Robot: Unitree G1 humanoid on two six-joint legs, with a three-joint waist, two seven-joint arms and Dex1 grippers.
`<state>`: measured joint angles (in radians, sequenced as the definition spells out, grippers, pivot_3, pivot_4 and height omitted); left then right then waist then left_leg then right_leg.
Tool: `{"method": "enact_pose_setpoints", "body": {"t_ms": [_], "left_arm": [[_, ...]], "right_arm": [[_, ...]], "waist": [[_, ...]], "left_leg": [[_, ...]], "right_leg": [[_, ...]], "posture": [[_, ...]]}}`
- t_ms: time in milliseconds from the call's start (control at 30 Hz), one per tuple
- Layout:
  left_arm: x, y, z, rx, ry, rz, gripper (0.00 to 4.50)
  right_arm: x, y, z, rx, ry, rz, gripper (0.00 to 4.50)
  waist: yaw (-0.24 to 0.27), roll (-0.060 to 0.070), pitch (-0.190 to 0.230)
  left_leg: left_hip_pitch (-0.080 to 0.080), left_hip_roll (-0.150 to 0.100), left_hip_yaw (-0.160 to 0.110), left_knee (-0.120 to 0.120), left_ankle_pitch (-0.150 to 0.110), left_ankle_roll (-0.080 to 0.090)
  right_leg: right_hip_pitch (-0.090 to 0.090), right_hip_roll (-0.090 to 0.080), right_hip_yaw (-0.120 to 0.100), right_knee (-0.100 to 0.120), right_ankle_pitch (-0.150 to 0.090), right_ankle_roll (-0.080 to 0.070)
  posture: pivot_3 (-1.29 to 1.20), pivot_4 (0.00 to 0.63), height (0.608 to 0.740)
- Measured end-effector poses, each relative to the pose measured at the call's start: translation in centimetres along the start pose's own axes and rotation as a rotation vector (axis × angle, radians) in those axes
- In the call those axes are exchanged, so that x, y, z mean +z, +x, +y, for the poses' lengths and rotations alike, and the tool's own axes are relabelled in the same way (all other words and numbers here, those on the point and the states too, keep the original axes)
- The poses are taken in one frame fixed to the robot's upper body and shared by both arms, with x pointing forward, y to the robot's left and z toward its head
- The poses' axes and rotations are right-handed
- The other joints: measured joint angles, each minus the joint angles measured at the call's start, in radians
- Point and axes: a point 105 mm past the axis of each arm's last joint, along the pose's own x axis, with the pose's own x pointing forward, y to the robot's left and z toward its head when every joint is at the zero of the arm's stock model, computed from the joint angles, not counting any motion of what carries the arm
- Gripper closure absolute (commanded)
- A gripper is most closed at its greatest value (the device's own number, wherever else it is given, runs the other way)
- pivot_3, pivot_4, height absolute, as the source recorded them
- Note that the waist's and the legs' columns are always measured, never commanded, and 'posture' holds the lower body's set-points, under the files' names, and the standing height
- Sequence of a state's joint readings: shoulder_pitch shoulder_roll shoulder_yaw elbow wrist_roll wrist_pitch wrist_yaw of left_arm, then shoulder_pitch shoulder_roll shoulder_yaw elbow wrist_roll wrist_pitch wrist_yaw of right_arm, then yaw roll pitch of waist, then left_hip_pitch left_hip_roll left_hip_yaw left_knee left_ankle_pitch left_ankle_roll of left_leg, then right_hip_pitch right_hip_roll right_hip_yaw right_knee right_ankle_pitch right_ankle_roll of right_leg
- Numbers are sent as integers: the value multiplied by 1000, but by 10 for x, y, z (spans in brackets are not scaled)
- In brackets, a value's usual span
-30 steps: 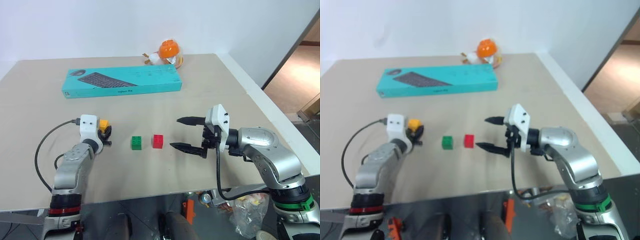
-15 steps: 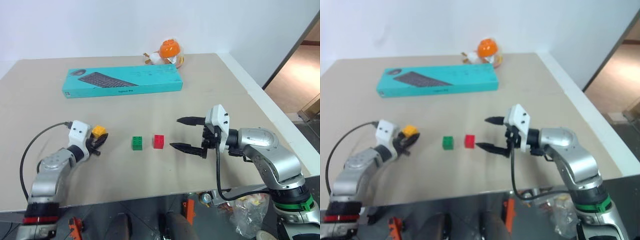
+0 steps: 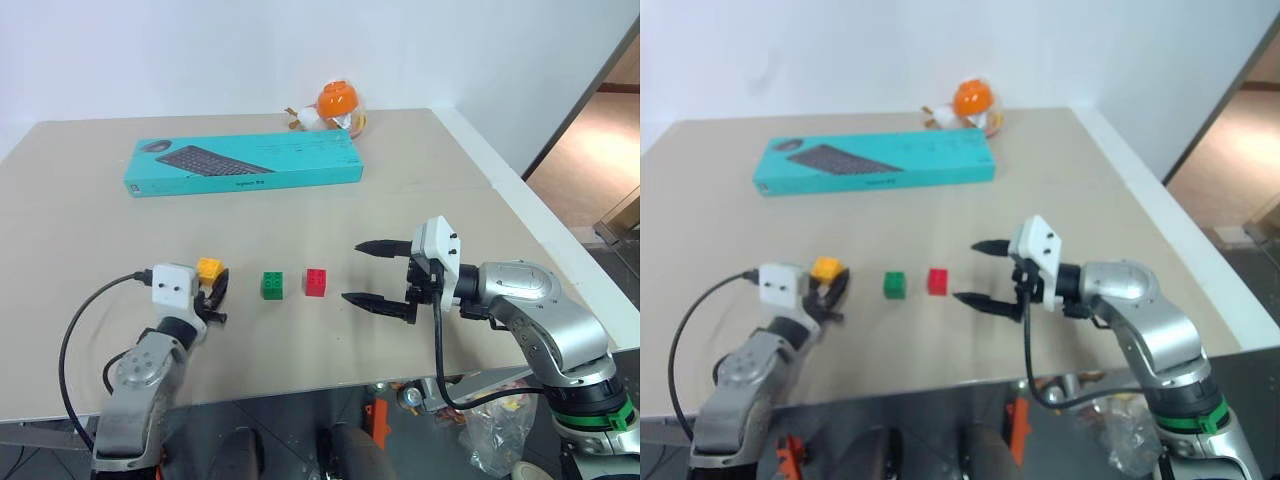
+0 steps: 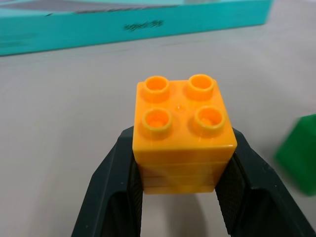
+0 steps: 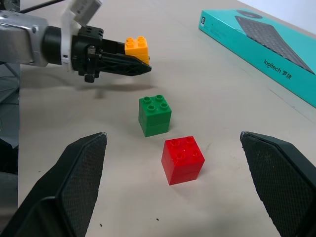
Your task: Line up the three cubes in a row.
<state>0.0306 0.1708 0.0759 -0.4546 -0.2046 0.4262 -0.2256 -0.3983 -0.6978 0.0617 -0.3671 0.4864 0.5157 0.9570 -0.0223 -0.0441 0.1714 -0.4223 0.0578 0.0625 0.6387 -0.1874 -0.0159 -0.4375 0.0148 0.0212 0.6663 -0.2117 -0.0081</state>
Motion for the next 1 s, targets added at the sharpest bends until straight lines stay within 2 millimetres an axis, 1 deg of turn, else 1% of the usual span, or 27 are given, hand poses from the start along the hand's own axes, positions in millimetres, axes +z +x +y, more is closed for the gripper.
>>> {"method": "enact_pose_setpoints", "body": {"t_ms": [67, 267, 367, 633, 1000], "left_arm": [[-2, -1, -5, 2, -9, 25, 3153], [-14, -4, 0, 27, -1, 125, 3153], [-19, -4, 1, 36, 5, 170, 3153], [-17, 1, -3, 16, 15, 193, 3153], [-19, 2, -3, 17, 16, 204, 3153]], "right_arm": [[0, 0, 0, 0, 0, 0, 0], [1, 0, 0, 1, 0, -3, 0], [4, 1, 1, 13, 7, -25, 0], [5, 2, -1, 13, 5, -37, 0], [5, 1, 0, 22, -7, -37, 0]], "waist": [[-1, 0, 0], [-1, 0, 0], [-1, 0, 0], [-1, 0, 0], [0, 0, 0]], "left_leg": [[0, 0, 0, 0, 0, 0], [0, 0, -1, 0, 0, 0], [0, 0, -1, 0, 0, 0], [0, 0, -1, 0, 0, 0], [-1, 0, -1, 0, 0, 0]], "right_leg": [[0, 0, 0, 0, 0, 0], [0, 1, 0, 0, 0, 0], [0, 1, 0, 0, 0, 0], [-1, 1, 0, 0, 0, 0], [-1, 1, 0, 0, 0, 0]], "posture": [[0, 150, 740], [0, 150, 740], [0, 150, 740], [0, 150, 740], [0, 150, 740]]}}
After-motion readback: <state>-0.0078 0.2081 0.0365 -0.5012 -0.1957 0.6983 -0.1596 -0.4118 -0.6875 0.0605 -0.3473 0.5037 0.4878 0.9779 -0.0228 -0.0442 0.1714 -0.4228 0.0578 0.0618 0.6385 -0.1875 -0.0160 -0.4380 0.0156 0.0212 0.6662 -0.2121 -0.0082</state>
